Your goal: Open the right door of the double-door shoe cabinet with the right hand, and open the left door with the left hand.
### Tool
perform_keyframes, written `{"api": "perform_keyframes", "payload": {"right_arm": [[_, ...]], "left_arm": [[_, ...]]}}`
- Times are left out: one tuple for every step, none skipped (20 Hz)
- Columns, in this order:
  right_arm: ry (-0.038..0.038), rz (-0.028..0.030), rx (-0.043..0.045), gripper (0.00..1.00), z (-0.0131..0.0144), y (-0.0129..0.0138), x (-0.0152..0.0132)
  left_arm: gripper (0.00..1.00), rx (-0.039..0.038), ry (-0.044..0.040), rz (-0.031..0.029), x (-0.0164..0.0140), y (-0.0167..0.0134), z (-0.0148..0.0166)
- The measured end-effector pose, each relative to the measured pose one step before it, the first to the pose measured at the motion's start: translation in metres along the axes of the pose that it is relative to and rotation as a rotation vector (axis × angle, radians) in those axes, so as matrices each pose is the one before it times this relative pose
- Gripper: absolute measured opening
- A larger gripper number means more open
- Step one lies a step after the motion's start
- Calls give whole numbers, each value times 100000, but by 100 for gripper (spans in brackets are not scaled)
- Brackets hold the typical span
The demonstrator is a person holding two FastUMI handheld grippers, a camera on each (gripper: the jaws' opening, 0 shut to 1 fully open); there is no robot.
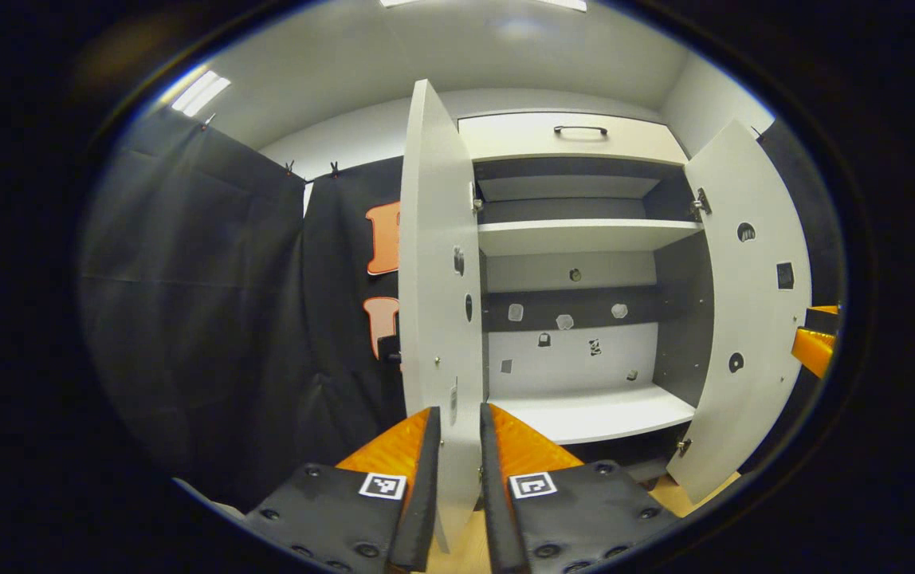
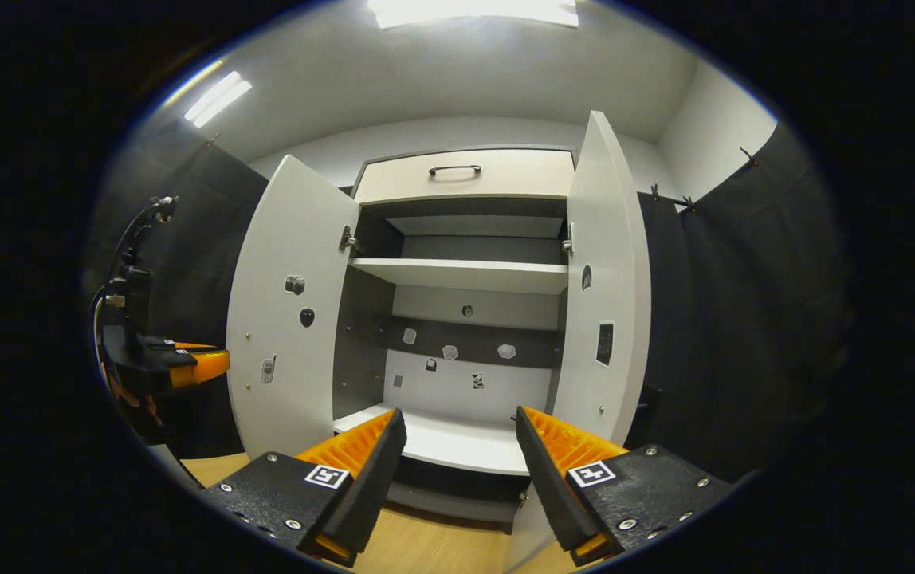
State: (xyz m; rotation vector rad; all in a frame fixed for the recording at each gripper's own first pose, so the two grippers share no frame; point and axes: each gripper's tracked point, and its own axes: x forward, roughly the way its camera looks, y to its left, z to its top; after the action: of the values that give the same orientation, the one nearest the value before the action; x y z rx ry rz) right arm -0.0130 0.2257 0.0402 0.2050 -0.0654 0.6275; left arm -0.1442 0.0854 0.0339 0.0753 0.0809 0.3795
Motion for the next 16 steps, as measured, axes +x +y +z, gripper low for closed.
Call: {"api": "perform_keyframes", "payload": {"right_arm": [[-935,-154,-389,86,325,-435,-286],[-1058,-706,-319,87,363,-517,-212],[-1004,-824,-18,89,366,-624,-134],[-1272,-435,-117,90,442,-514,-67],[-1279,-213,-507,92,468,-343,-58],[-1219,-168,-601,92,462,-279,-88],[-1038,-657,-542,92,448,-406,25],[-917,-730,-720,93,350,-379,12],[-801,-686,-626,93,359,-347,67],[-428,-359,-556,93,275,-161,156],[-172,94,-412,94,122,-55,132],[458,349,-472,94,-39,128,52],[590,378,-365,94,-72,56,40],[229,-358,-286,94,-24,-115,13],[-84,-651,-72,94,32,-223,-22],[17,-955,-236,94,88,-285,212]], "left_arm": [[53,326,-1383,-1587,-82,-953,521],[73,217,-1403,-1021,-165,-797,541],[80,-38,-1208,-667,-278,-579,388],[88,87,-1042,-713,-197,-579,417],[89,243,-1105,141,-250,-396,471],[87,-169,-1505,-188,-208,-166,645],[87,-796,-1344,-336,-221,-160,538],[89,-1293,-1405,-7,15,-13,724],[92,-1801,-1439,-131,76,-183,637],[92,-1696,-1619,-3,73,-23,718],[92,-1297,-1595,-510,34,-195,636],[93,-624,-1096,-621,162,-214,498],[94,-456,-937,-243,208,-80,457],[95,-391,-893,-350,108,-179,460],[96,-69,-1050,18,102,-54,367],[96,13,-820,32,165,117,341]]}}
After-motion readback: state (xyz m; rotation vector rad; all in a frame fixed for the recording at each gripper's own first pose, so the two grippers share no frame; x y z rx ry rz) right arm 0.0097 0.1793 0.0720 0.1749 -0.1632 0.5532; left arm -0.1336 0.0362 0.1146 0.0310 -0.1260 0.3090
